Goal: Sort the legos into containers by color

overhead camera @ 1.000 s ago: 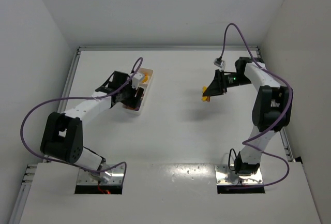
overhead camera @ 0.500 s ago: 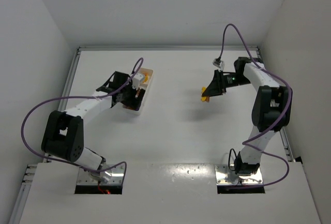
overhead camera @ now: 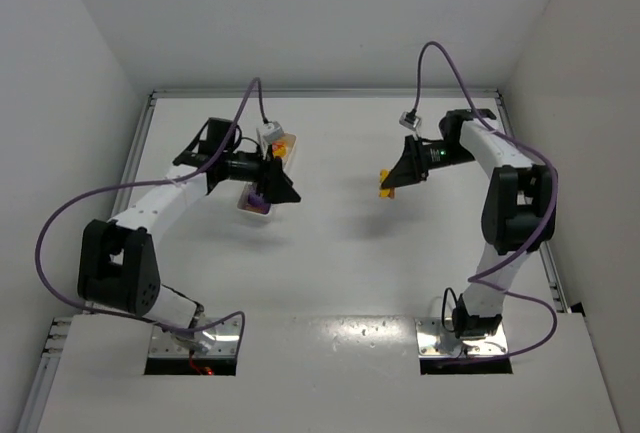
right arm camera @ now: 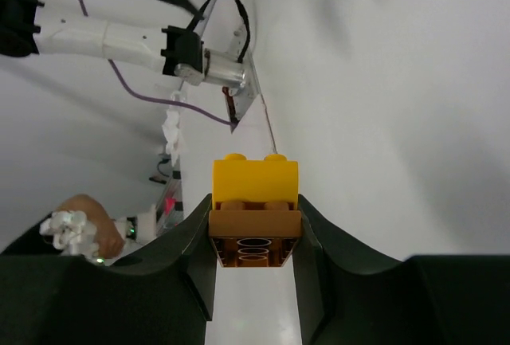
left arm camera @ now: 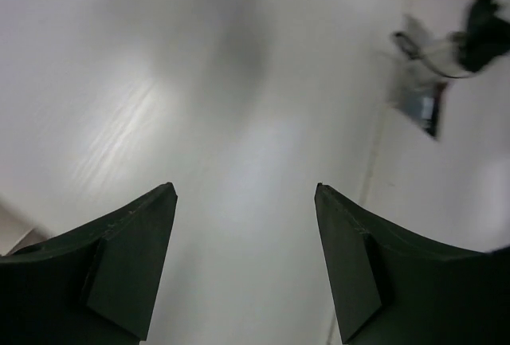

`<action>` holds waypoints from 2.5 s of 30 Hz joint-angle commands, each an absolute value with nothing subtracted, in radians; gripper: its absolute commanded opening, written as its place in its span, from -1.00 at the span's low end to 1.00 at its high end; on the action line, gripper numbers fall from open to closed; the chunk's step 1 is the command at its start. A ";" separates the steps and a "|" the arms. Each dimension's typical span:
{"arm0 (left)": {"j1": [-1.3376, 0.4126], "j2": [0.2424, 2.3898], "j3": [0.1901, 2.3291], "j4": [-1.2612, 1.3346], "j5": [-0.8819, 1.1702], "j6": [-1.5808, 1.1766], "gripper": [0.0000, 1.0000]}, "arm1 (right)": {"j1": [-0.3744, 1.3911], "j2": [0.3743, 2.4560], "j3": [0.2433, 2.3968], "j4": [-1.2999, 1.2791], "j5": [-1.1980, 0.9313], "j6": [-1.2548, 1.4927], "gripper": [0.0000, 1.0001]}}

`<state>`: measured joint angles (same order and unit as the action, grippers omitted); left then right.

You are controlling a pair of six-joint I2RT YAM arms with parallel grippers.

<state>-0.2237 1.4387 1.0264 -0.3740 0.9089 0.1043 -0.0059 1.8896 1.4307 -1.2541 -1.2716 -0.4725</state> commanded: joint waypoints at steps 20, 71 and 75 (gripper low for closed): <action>-0.462 1.681 1.350 -0.311 1.201 -0.046 0.52 | 0.351 1.951 1.585 -1.407 -1.285 -0.727 -0.96; -0.518 1.632 1.264 -0.302 1.258 -0.018 -1.00 | 0.379 1.951 1.601 -1.397 -1.235 -0.709 -0.35; -0.506 1.621 1.255 -0.302 1.249 -0.018 -1.00 | 0.379 1.942 1.592 -1.397 -1.235 -0.709 -0.11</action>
<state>-0.5056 1.6752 1.2659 -0.3061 1.2098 -0.0486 0.3824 1.9644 1.5734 -1.3640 -1.2045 -0.6853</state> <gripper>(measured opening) 0.417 0.431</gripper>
